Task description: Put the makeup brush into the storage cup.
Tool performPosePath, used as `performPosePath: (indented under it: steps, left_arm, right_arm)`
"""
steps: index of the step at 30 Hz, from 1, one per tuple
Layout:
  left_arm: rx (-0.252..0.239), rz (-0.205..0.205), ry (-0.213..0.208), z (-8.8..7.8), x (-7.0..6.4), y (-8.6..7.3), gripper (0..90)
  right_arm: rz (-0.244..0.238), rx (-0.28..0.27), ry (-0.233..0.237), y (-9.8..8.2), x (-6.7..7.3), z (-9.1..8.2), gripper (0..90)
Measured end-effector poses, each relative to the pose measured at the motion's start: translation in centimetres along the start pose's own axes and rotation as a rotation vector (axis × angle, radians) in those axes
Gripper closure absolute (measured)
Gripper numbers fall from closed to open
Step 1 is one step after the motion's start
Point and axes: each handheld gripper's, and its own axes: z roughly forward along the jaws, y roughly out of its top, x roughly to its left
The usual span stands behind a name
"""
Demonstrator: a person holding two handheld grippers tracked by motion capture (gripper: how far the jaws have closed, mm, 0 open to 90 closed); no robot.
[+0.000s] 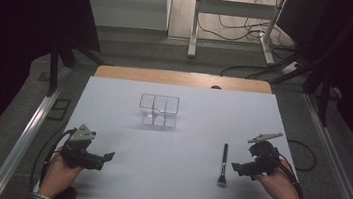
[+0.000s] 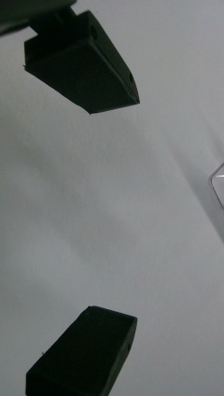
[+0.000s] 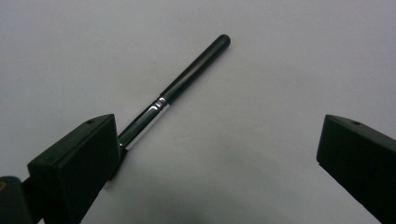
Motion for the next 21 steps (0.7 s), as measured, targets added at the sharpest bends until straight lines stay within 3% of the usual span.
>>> performPosePath:
  steps: [21]
  left_arm:
    - [0.009,0.012,0.000,0.1,-0.1,0.0,1.4]
  right_arm:
    - [-0.010,0.056,0.009,1.8,0.9,1.4,0.0]
